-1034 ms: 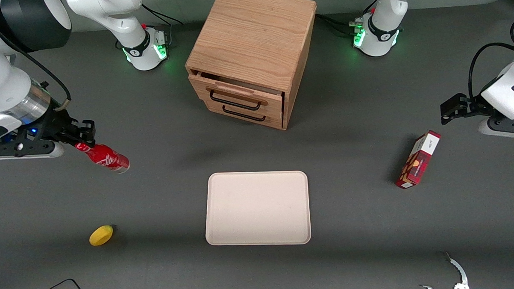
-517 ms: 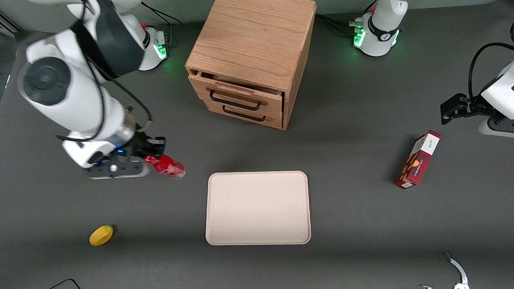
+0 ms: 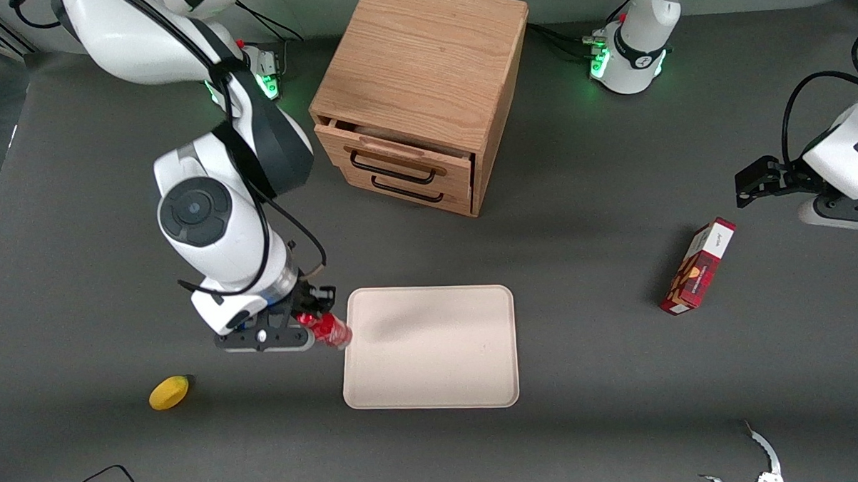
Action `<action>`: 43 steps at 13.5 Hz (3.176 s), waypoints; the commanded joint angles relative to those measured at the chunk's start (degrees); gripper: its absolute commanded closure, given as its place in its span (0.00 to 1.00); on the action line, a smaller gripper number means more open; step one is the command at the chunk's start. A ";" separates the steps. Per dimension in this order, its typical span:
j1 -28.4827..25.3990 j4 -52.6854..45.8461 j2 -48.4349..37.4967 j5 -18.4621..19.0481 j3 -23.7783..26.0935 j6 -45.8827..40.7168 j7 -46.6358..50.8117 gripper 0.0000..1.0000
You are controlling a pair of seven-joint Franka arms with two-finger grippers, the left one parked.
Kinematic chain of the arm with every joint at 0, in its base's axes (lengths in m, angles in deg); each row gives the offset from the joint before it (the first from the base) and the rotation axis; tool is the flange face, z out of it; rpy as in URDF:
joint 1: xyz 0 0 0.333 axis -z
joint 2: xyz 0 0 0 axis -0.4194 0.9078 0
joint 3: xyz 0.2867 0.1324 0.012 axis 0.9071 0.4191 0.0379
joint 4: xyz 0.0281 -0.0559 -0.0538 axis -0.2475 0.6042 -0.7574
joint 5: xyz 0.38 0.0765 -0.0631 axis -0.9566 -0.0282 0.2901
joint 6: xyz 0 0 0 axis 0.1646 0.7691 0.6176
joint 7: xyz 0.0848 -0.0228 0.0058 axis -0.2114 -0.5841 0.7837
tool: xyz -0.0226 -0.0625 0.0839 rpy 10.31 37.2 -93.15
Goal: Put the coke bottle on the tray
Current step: 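Carry the bottle over to the cream tray with the right gripper, then lower the bottle onto the tray's edge area, then open the right gripper to release the bottle on the tray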
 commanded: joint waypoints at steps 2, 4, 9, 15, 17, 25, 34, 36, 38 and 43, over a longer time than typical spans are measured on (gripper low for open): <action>-4.84 -5.50 6.56 0.94 -5.36 7.84 4.75 1.00; -4.92 -5.42 8.14 0.95 -5.36 11.19 5.28 1.00; -6.76 -5.42 10.87 1.03 -7.46 14.63 5.37 1.00; -7.47 -5.33 13.07 0.95 -8.52 16.65 5.99 1.00; -7.47 -4.98 13.16 0.77 -8.52 16.57 5.99 1.00; -8.35 -4.45 13.07 0.51 -8.35 14.73 5.90 0.78; -8.18 -4.27 13.25 0.51 -8.26 14.11 5.81 0.17; -7.83 -4.27 13.25 0.42 -8.17 14.11 5.73 0.08; -7.56 -4.36 13.16 0.42 -8.17 14.02 5.64 0.00; -7.12 -4.36 12.28 0.07 -8.00 13.14 5.46 0.00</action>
